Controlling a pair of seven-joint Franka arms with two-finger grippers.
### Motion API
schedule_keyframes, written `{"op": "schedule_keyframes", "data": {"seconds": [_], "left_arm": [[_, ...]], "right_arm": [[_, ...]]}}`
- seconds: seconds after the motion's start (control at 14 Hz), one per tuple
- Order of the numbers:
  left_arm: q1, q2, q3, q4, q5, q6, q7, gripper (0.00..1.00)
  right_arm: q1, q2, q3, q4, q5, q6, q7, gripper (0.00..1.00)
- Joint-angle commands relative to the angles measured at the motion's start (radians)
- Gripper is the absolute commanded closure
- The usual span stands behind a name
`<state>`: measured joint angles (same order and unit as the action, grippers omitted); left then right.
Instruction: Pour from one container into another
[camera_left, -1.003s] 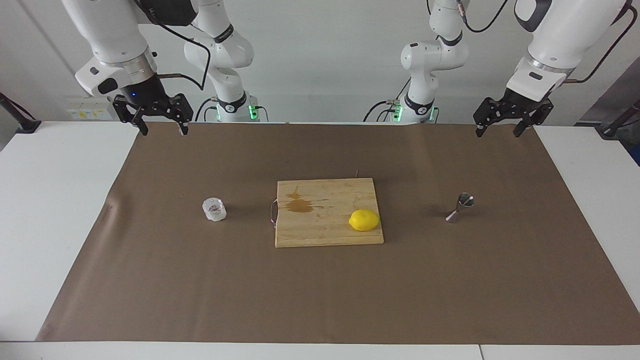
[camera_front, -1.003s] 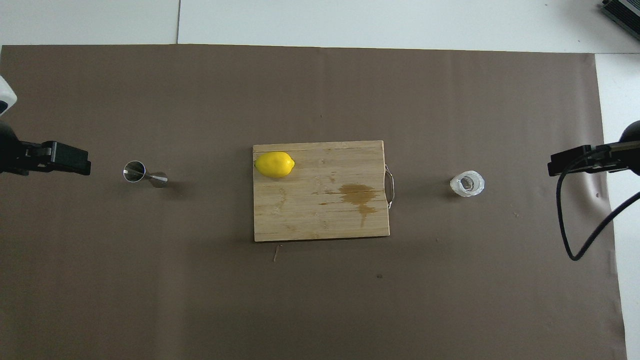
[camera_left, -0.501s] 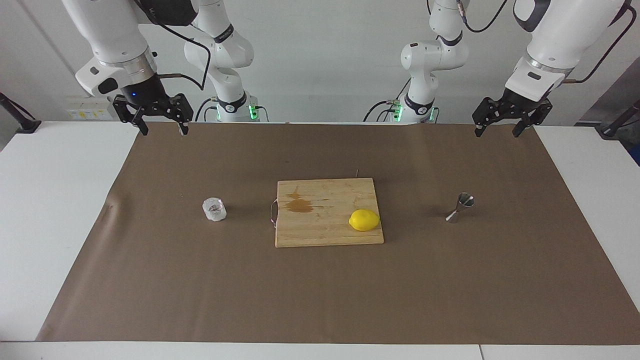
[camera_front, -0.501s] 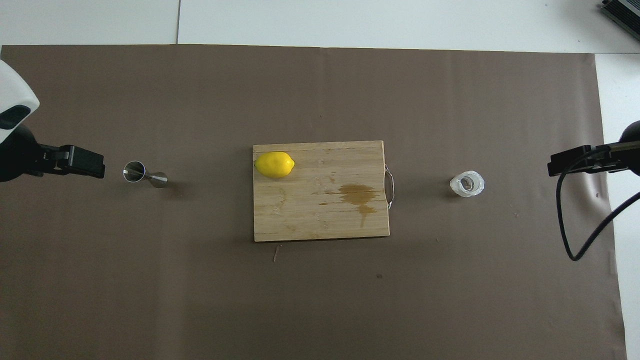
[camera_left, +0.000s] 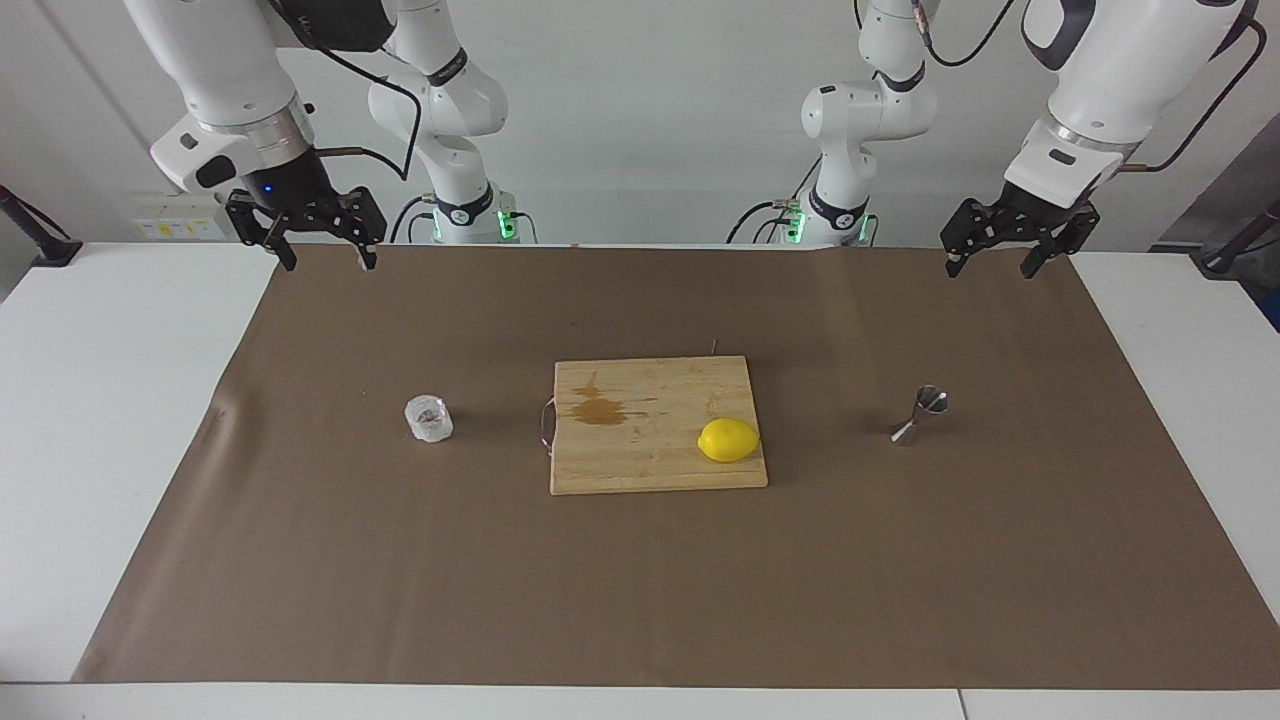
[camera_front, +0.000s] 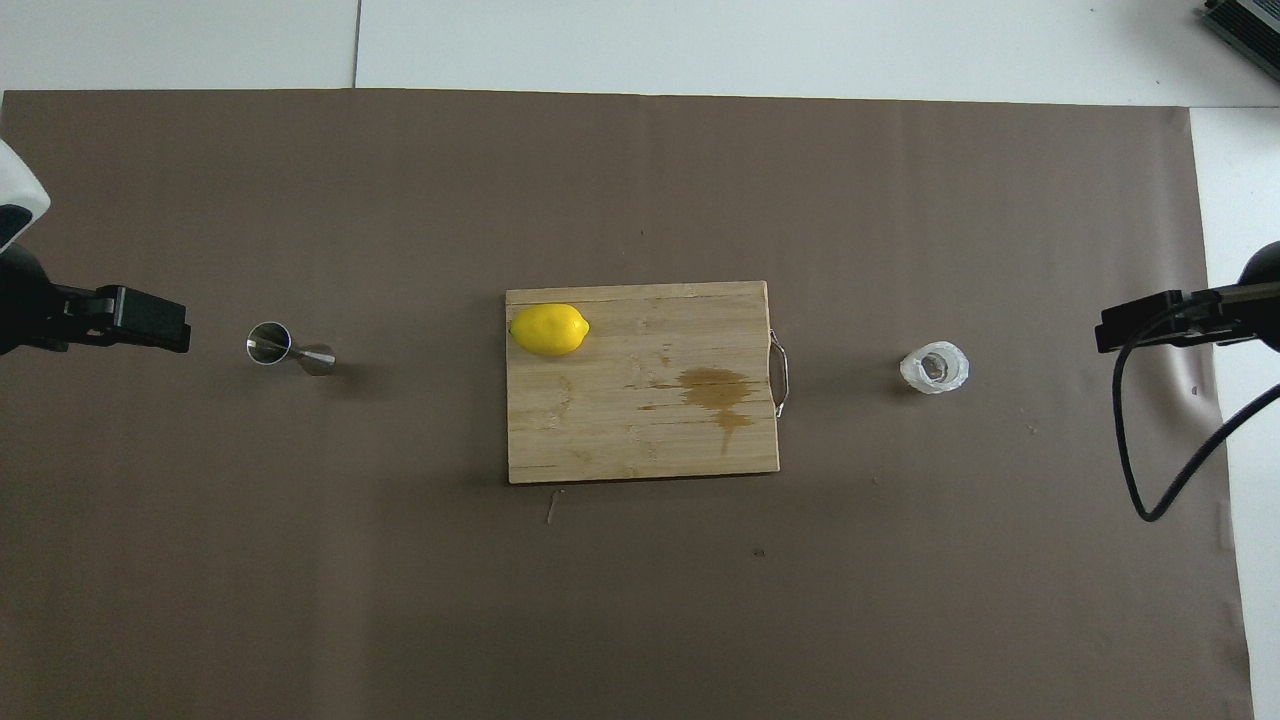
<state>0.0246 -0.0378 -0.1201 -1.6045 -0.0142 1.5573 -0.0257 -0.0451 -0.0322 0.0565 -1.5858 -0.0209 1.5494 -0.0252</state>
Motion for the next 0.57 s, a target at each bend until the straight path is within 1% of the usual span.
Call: {"op": "schedule_keyframes", "data": {"seconds": [0.0,0.14,0.29,0.5], "left_arm": [[0.04,0.05,0.0,0.037,-0.024,-0.017,0.012,0.0],[0.067,0.046,0.0,0.012,-0.044,-0.003,0.009,0.0],[0.064,0.042,0.002,0.009,-0.039,0.0,0.003,0.0],[0.055,0.013,0.002,-0.012,-0.035,-0.009,-0.008,0.0]], "right_arm": [[-0.012,-0.017,0.005,-0.013,0.006,-0.005,-0.024,0.0],[-0.012,-0.017,0.005,-0.011,0.006,-0.005,-0.024,0.0],[-0.013,-0.017,0.005,-0.013,0.006,-0.005,-0.024,0.0],[-0.013,-0.017,0.005,-0.013,0.006,-0.005,-0.024,0.0]]}}
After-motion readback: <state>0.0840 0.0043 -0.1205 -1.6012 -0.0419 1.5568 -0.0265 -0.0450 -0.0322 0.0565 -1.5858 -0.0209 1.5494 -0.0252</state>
